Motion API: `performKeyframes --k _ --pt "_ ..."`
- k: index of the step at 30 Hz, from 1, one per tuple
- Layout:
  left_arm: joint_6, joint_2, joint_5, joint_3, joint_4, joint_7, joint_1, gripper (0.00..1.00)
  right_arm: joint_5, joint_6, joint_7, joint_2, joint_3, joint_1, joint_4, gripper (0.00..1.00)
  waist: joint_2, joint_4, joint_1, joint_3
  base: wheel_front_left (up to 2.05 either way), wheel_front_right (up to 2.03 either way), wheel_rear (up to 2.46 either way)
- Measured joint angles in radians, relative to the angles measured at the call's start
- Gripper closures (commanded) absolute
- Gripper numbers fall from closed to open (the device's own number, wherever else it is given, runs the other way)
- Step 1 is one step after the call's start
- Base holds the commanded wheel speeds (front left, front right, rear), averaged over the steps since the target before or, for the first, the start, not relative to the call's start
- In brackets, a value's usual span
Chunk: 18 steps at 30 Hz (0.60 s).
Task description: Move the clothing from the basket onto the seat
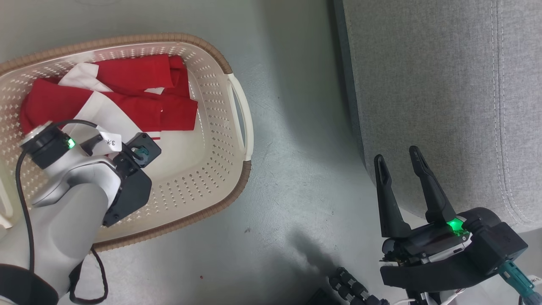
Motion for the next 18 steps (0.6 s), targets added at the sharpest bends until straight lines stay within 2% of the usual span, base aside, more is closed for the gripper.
performKeyframes --k 3,8,12,15,16,18 --pt "0.015 0.002 0.018 -0.002 0.019 -0.001 -0.009 0.00 -0.008 0.000 0.000 0.000 0.000 0.002 -0.003 0.00 0.0000 0.003 0.0000 0.001 0.00 0.00 0.00" --pt "0.016 0.022 0.030 -0.010 0.066 -0.002 -0.019 0.02 -0.008 0.000 0.000 0.002 -0.003 0.020 -0.009 0.00 0.0000 0.007 0.0000 0.002 0.00 0.00 0.00" --pt "0.024 0.036 0.047 -0.018 0.096 -0.014 -0.041 0.32 -0.017 0.000 0.000 0.003 -0.003 0.020 -0.016 0.00 0.0000 0.008 0.0000 0.006 0.00 0.00 0.00" --pt "0.024 0.042 0.050 -0.020 0.110 -0.030 -0.061 0.33 -0.017 0.000 0.000 0.004 -0.005 0.020 -0.017 0.00 0.0000 0.008 0.0000 0.009 0.00 0.00 0.00" --pt "0.024 0.042 0.050 -0.020 0.113 -0.038 -0.065 0.40 -0.018 0.000 0.000 0.004 -0.004 0.020 -0.017 0.00 0.0000 0.008 0.0000 0.010 0.00 0.00 0.00" --pt "0.023 0.040 0.050 -0.020 0.120 -0.054 -0.068 0.90 -0.020 0.000 0.000 0.005 -0.004 0.020 -0.017 0.00 0.0000 0.008 0.0000 0.011 0.00 0.00 0.00"
